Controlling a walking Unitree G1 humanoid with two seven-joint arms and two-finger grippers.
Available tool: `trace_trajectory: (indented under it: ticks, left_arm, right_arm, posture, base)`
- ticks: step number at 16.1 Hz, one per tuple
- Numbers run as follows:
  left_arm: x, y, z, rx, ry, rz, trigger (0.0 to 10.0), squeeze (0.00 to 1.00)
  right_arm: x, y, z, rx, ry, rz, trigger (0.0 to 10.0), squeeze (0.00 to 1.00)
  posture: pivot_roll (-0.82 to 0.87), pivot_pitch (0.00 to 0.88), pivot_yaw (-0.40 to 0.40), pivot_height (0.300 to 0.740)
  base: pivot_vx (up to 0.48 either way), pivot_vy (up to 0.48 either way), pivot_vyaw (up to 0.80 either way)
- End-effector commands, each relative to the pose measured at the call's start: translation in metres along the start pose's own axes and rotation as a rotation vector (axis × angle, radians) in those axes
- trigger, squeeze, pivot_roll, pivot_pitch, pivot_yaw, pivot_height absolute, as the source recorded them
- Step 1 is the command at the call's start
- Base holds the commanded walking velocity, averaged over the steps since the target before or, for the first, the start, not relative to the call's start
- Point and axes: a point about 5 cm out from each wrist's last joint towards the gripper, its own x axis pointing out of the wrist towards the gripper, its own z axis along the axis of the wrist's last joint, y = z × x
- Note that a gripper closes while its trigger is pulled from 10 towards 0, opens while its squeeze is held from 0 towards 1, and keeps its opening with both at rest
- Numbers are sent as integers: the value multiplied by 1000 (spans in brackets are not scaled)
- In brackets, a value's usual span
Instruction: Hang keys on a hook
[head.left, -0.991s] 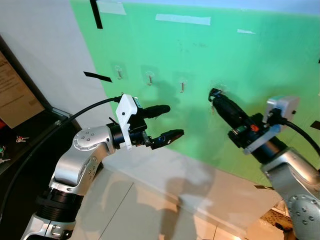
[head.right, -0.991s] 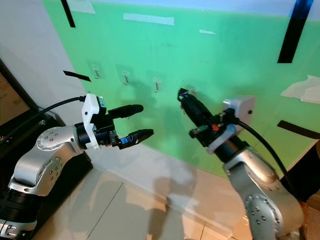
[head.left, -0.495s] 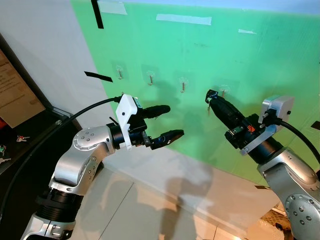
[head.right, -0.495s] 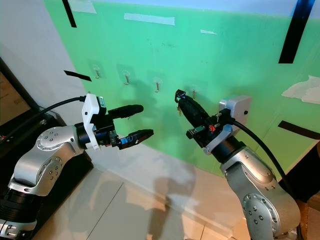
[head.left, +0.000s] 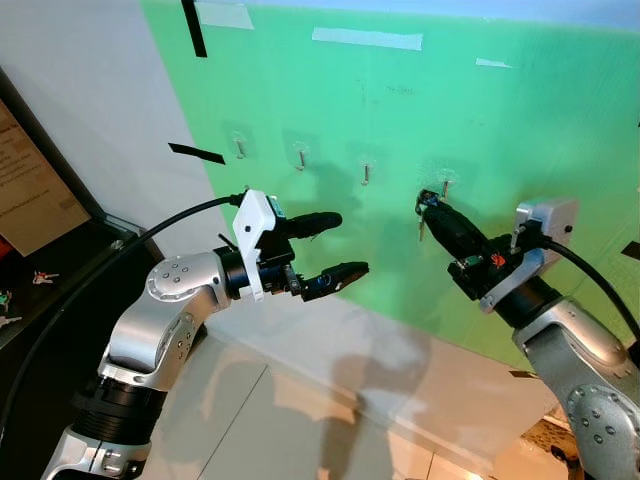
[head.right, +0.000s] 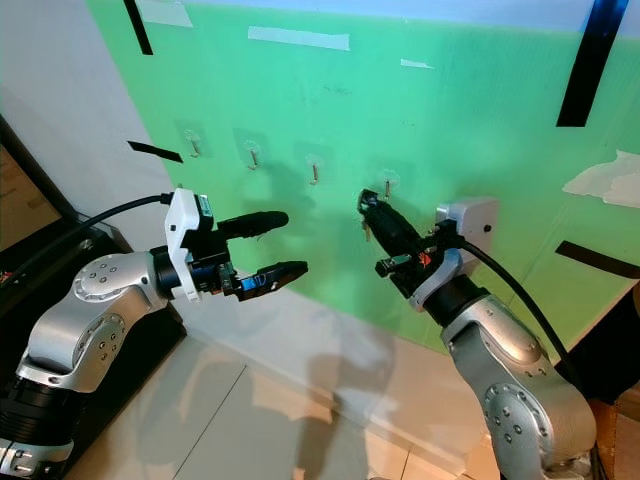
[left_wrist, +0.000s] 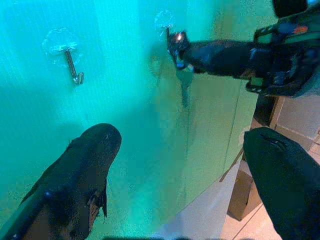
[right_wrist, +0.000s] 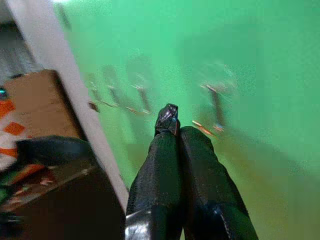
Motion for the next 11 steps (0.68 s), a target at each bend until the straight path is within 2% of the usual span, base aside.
trace_trajectory:
  ticks: [1, 5, 11]
  left_arm:
    - [-4, 1, -2, 7, 27, 8, 10000, 0]
    - [-4, 1, -2, 7, 27, 9, 10000, 0]
    - [-4, 2, -1, 7, 26, 7, 10000, 0]
  right_arm:
    - [3, -4, 5, -14, -24, -35, 10000, 0]
    - [4, -12, 8, -10, -51, -103, 10000, 0]
    - [2, -16, 13, 56, -109, -138, 10000, 0]
  posture:
    - [-171, 0, 131, 740]
    - [-170, 0, 131, 740]
    - [-173, 0, 137, 740]
  base:
    - [0, 0, 0]
    - [0, 0, 0]
    - [0, 0, 0]
